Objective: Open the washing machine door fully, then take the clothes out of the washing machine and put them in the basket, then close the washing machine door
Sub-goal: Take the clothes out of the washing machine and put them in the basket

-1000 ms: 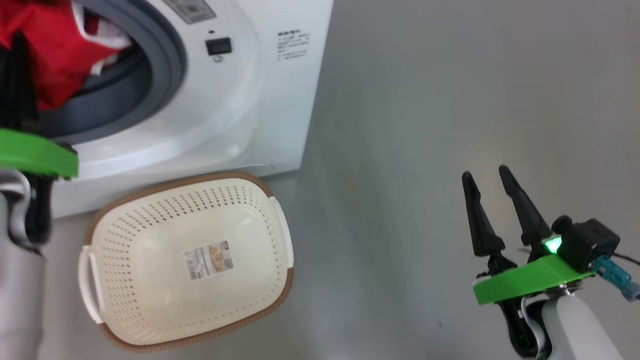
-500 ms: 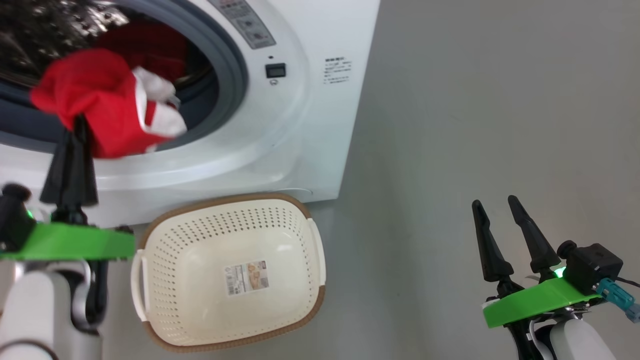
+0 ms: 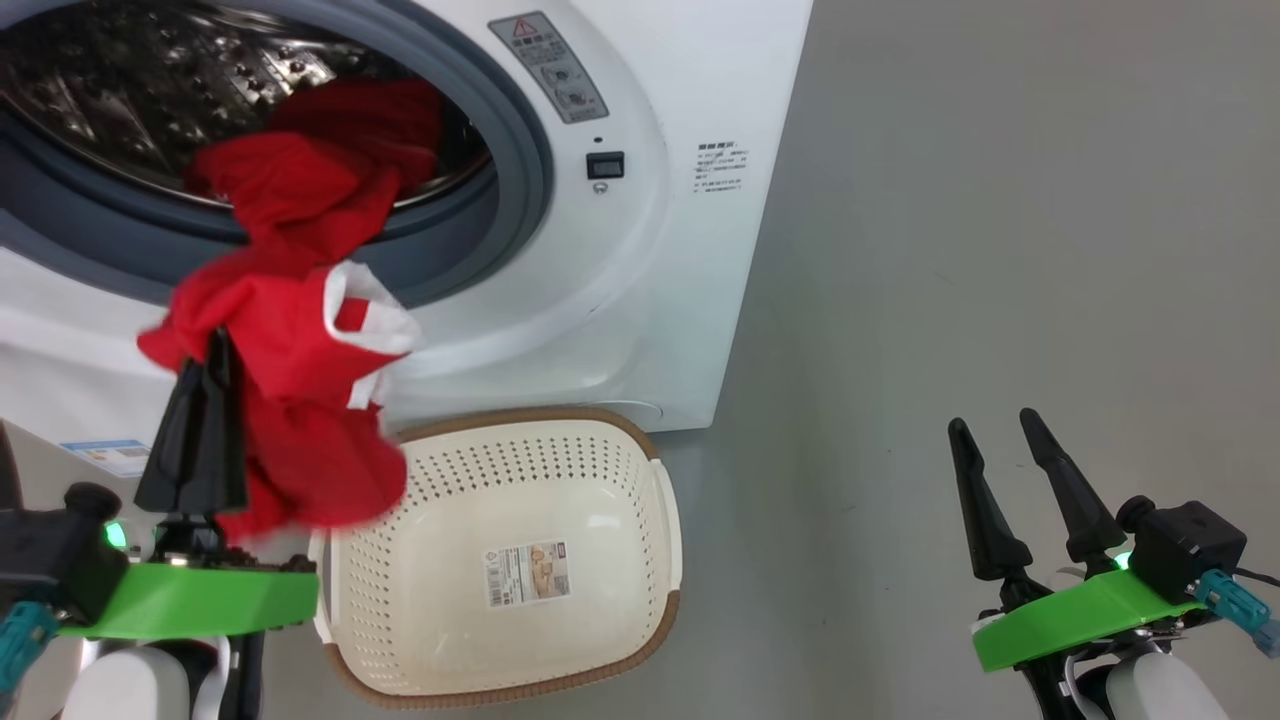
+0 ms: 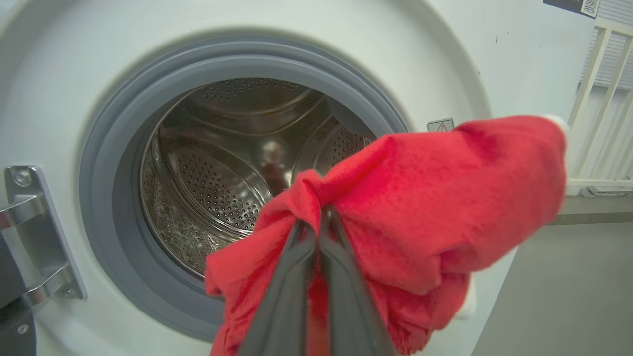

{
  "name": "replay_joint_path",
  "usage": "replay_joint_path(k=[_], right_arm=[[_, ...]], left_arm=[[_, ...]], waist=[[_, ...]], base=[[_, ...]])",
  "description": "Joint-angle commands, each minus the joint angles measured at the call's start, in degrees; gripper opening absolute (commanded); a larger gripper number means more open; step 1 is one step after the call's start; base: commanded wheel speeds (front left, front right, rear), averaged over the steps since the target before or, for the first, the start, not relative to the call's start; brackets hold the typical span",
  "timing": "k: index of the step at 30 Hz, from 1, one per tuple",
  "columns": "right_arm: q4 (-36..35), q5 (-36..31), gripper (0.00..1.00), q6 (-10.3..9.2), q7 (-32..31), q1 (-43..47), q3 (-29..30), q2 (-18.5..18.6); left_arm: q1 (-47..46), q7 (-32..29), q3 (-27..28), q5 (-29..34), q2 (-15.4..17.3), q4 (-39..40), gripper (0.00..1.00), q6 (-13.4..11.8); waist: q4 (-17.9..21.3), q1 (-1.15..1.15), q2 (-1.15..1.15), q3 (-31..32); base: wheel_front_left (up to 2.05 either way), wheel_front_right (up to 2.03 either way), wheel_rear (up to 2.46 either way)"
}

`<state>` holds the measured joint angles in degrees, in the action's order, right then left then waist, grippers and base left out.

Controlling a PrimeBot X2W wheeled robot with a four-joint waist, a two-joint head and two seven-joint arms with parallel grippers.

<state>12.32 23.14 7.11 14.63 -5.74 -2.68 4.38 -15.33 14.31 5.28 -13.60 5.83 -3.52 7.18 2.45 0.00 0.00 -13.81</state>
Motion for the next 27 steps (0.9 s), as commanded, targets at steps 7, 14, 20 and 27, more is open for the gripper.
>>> replay_joint_path(k=[7,14,20,27], right_arm=[[-1.3,0.06,1.0,0.37,0.37,0.33,-2.06,1.02],[-1.78,0.01,1.0,0.37,0.37,-0.44,-1.99,0.4],[-2.57,-0.38,1.0,0.37,0.37,-2.18,-1.53,-0.19],[-3.69,-0.99,1.0,0.37,0.37,-4.9,-1.39,-0.9]], left_arm=[[0.3,0.69,0.98,0.22,0.49,-0.58,0.0,0.3],[1.09,0.69,-0.33,-0.09,0.1,-8.03,0.0,0.3],[-2.48,0.69,-4.97,-0.54,1.99,-19.51,0.0,0.3],[-9.87,0.69,-7.48,-1.65,3.07,-31.85,0.0,0.31]], waist=[[0.62,0.0,0.0,-0.76],[1.81,0.0,0.0,-4.18],[2.53,0.0,0.0,-8.46],[3.38,0.0,0.0,-14.83]], base=[[0.0,0.0,0.0],[0.0,0.0,0.0],[0.0,0.0,0.0],[0.0,0.0,0.0]])
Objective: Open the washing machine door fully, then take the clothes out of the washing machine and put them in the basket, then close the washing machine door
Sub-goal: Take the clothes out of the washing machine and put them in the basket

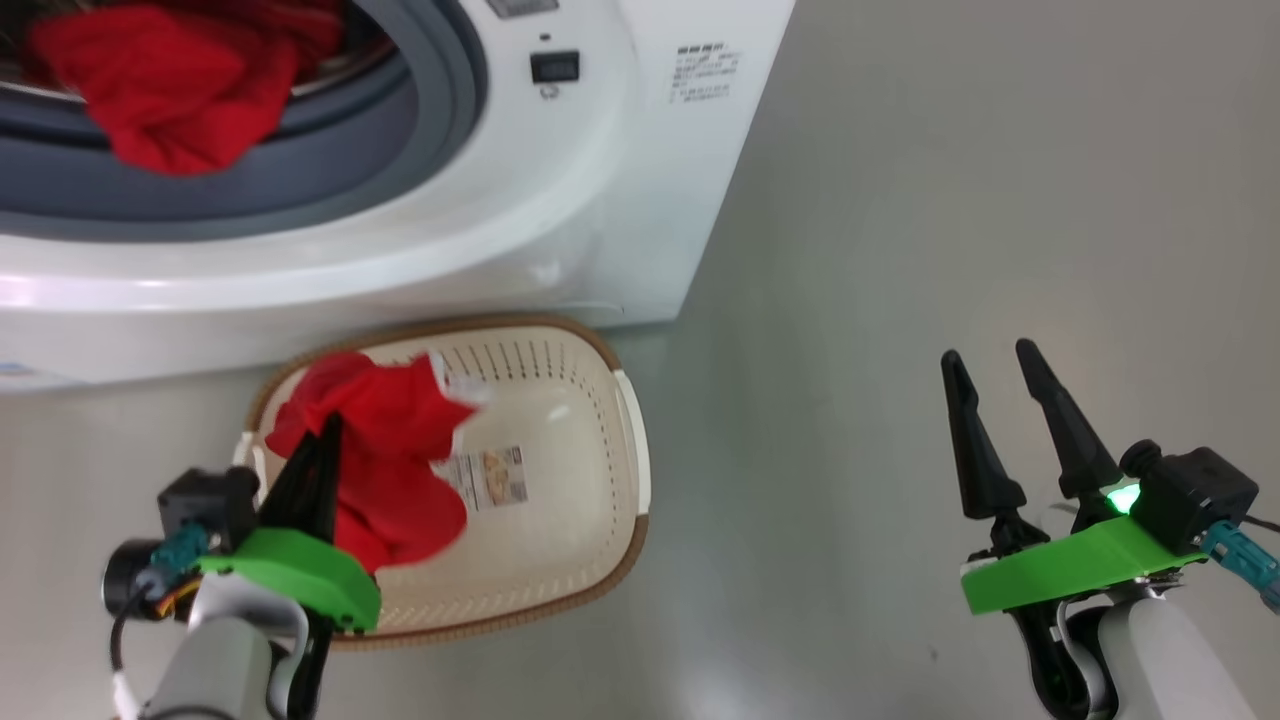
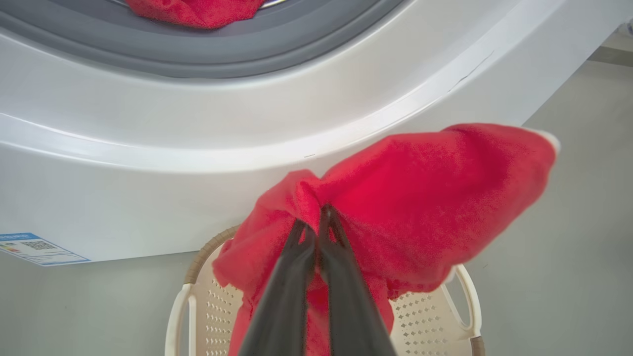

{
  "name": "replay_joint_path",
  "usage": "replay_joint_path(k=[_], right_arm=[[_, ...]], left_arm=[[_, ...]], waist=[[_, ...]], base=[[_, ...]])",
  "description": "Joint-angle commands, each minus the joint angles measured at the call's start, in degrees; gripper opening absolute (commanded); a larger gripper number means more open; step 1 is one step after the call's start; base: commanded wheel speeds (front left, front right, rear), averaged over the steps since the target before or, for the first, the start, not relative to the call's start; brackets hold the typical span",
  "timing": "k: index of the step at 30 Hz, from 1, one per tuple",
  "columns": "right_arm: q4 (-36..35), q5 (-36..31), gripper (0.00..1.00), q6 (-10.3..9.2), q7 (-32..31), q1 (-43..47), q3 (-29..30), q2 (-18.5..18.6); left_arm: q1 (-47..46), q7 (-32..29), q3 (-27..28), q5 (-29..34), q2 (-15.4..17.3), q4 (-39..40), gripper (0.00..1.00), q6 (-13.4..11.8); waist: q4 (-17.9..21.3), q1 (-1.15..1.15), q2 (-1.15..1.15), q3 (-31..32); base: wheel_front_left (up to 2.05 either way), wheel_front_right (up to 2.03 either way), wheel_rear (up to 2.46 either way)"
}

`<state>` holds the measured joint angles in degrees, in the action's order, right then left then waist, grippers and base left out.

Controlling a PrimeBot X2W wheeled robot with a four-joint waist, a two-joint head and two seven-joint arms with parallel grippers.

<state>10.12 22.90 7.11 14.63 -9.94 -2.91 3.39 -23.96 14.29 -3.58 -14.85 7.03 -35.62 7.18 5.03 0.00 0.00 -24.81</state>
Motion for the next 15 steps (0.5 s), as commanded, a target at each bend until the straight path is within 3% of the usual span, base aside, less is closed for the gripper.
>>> replay_joint_path(k=[1,15], right_arm=[[-1.62,-0.84,1.0,0.37,0.37,-1.02,-1.02,0.01],[-3.76,-1.25,1.0,0.37,0.37,-4.09,-1.07,-0.48]], left_arm=[[-2.35,0.71,0.93,-0.49,1.88,-1.25,0.0,0.31],[-12.63,0.71,-2.4,-0.89,3.17,-15.45,0.0,0.31]], waist=[[0.82,0.0,0.0,-4.76],[1.61,0.0,0.0,-13.93]], base=[[0.0,0.0,0.0],[0.0,0.0,0.0]])
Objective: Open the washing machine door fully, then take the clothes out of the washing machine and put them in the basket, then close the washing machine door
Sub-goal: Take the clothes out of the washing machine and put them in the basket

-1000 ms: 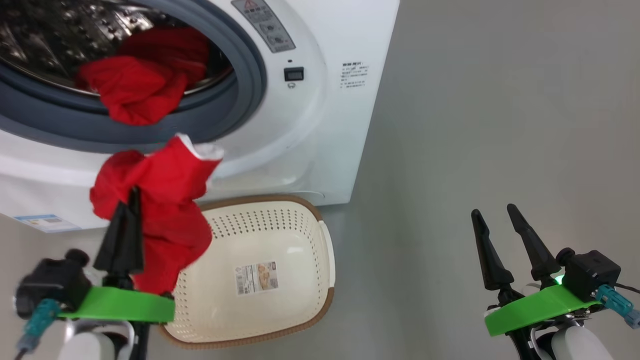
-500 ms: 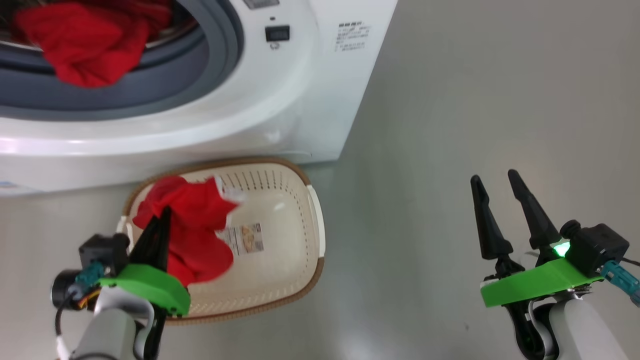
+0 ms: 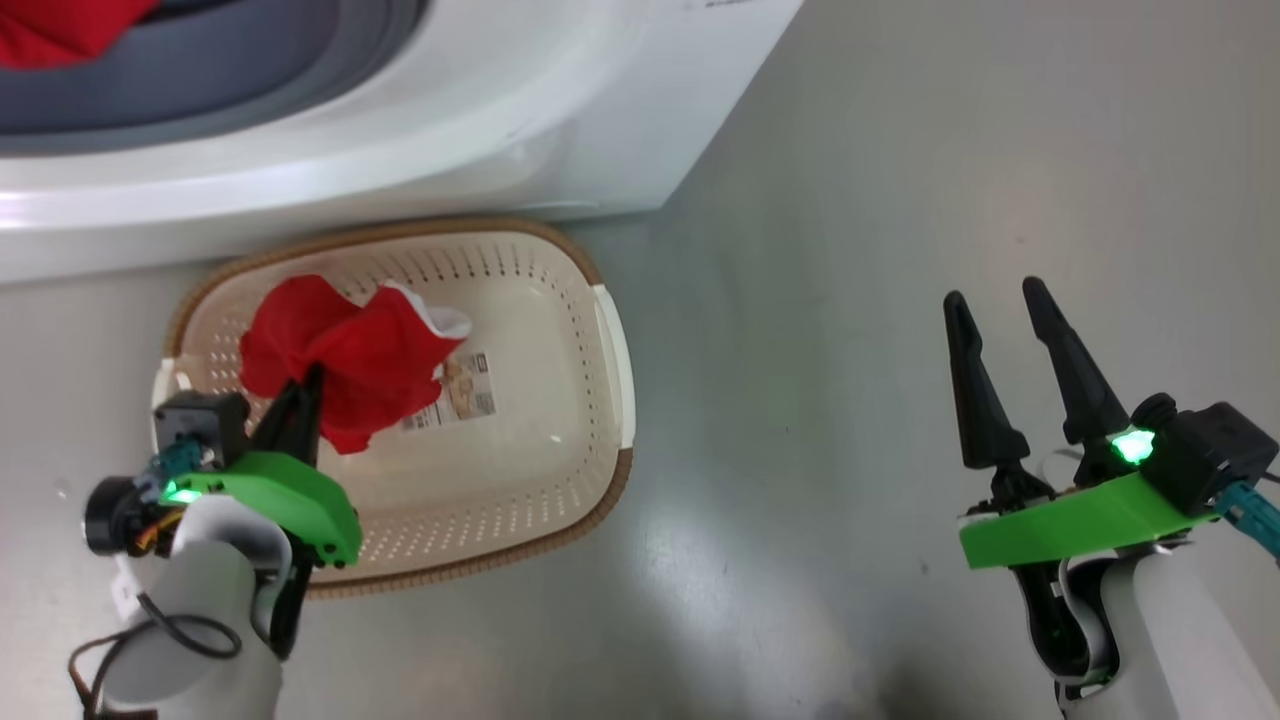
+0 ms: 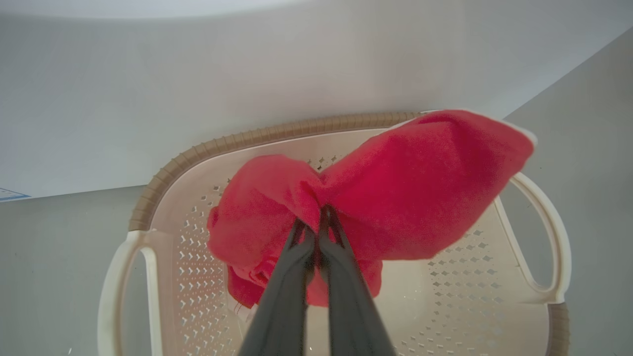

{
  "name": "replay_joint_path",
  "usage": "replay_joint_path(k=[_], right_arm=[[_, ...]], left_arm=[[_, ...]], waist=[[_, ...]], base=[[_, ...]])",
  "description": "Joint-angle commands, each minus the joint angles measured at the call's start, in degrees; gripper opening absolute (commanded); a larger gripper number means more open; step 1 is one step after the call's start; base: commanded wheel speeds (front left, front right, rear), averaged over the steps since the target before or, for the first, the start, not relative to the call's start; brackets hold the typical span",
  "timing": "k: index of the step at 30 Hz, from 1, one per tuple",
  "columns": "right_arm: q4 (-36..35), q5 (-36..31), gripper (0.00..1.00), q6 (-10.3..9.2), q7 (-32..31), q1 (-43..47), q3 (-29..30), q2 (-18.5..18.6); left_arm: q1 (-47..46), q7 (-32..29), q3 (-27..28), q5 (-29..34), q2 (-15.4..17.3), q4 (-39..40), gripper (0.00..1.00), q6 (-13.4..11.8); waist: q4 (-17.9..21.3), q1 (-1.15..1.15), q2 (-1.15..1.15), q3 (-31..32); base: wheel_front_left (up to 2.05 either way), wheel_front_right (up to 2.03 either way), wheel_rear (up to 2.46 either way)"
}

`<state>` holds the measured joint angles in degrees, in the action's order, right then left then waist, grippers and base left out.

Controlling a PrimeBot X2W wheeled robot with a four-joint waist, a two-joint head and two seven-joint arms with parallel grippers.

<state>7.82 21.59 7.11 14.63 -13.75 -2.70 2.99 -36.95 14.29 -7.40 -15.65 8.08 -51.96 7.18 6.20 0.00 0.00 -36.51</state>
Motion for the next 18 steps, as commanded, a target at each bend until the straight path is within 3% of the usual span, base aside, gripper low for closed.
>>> replay_joint_path(k=[1,9,11,14,15,16,18], right_arm=[[-1.61,0.15,1.0,0.37,0.37,-0.42,-1.36,-0.09],[-2.01,0.42,1.0,0.37,0.37,-0.9,-1.63,-0.11],[-2.01,0.49,1.0,0.37,0.37,-1.02,-1.63,-0.11],[-1.8,0.54,1.0,0.37,0.37,-1.09,-1.68,-0.11],[-1.68,0.54,1.0,0.37,0.37,-1.05,-1.67,-0.11],[-1.53,0.52,1.0,0.37,0.37,-0.97,-1.69,-0.11],[-1.29,0.48,1.0,0.37,0.37,-0.79,-1.74,-0.11]], left_arm=[[-0.29,0.71,1.36,-0.17,2.27,-0.1,0.0,0.31],[-3.08,0.71,1.98,0.61,3.0,-4.93,0.0,0.31],[-3.14,0.71,2.2,0.75,2.97,-5.18,0.06,0.31],[-2.98,0.71,2.43,0.84,2.77,-5.37,0.45,0.31],[-2.79,0.71,2.49,0.91,2.63,-5.38,0.75,0.31],[-2.54,0.71,2.56,1.0,2.49,-5.41,0.94,0.31],[-2.02,0.71,2.86,1.13,2.21,-5.34,1.0,0.31]], waist=[[0.49,0.0,0.0,-2.79],[1.05,0.0,0.0,-4.54],[1.02,0.0,0.0,-4.53],[0.82,0.0,0.0,-4.17],[0.71,0.0,0.0,-3.88],[0.6,0.0,0.0,-3.48],[0.4,0.0,0.0,-2.71]], base=[[0.0,0.0,0.0],[0.0,0.0,0.0],[0.0,0.0,0.0],[0.0,0.0,0.0],[0.0,0.0,0.0],[0.0,0.0,0.0],[0.0,0.0,0.0]])
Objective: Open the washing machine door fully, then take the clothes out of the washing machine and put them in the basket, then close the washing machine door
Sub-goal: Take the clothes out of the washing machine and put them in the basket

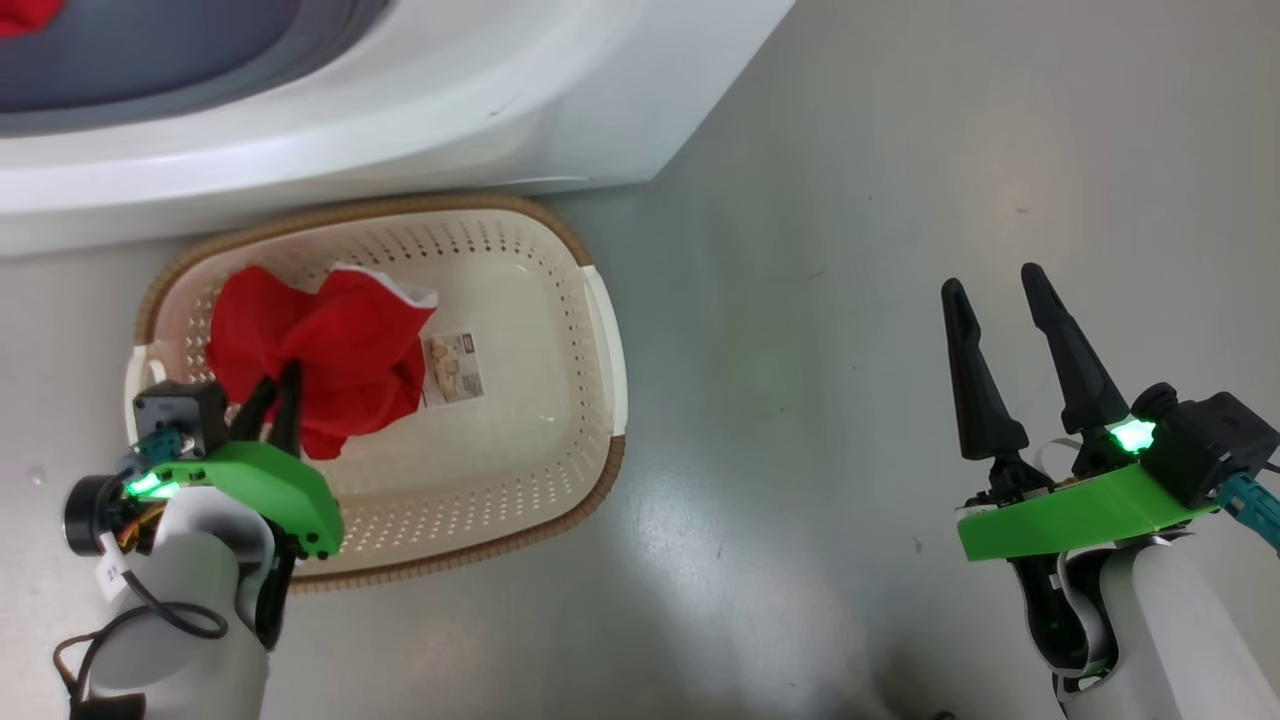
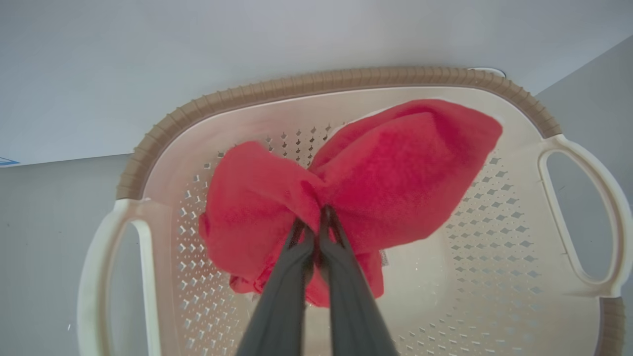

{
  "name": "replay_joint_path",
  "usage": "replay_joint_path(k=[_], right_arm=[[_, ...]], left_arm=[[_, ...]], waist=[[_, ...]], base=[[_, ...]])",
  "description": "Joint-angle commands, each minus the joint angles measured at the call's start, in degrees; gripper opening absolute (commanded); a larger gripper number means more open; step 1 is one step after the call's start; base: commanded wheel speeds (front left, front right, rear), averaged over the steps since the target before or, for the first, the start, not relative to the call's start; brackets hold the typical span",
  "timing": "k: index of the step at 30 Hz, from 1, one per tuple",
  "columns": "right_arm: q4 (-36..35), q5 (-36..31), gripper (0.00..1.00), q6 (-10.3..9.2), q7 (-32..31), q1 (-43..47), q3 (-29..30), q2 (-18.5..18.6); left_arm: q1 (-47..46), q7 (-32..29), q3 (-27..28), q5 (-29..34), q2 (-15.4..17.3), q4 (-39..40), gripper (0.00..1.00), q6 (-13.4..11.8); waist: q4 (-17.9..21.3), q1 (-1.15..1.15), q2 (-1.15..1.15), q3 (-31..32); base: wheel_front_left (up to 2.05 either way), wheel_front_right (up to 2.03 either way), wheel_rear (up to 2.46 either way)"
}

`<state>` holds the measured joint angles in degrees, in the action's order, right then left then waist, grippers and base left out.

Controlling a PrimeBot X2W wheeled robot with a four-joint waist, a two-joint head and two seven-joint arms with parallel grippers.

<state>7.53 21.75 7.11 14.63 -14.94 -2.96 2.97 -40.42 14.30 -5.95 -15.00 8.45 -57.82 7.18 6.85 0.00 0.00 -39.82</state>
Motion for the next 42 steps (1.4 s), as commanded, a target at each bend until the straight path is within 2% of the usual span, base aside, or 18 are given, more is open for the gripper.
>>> replay_joint_path(k=[1,13,25,33,42], right_arm=[[-0.86,0.29,1.0,0.37,0.37,0.58,-1.47,-0.09],[1.42,0.01,1.0,0.37,0.37,2.4,-1.95,-0.09],[3.24,-0.1,1.0,0.37,0.37,5.85,-1.81,1.0],[4.93,0.99,1.0,0.37,0.37,9.28,-3.47,3.6],[5.61,2.27,1.0,0.37,0.37,13.96,-3.64,4.93]], left_arm=[[1.8,0.7,1.49,0.49,1.64,0.49,1.0,0.31],[7.37,0.7,3.64,-0.62,0.49,4.05,1.0,0.31],[15.98,0.7,6.9,-0.84,-1.07,15.18,1.0,0.31],[22.75,0.7,9.18,1.68,-1.91,23.46,1.0,0.31],[29.92,0.7,9.72,3.91,-2.63,31.77,1.0,0.31]], waist=[[-0.36,0.0,0.0,1.14],[-1.19,0.0,0.0,9.33],[-3.11,0.0,0.0,19.4],[-4.71,0.0,0.0,27.15],[-6.35,0.0,0.0,33.84]], base=[[0.0,0.0,0.0],[0.0,0.0,0.0],[0.0,0.0,0.0],[0.0,0.0,0.0],[0.0,0.0,0.0]])
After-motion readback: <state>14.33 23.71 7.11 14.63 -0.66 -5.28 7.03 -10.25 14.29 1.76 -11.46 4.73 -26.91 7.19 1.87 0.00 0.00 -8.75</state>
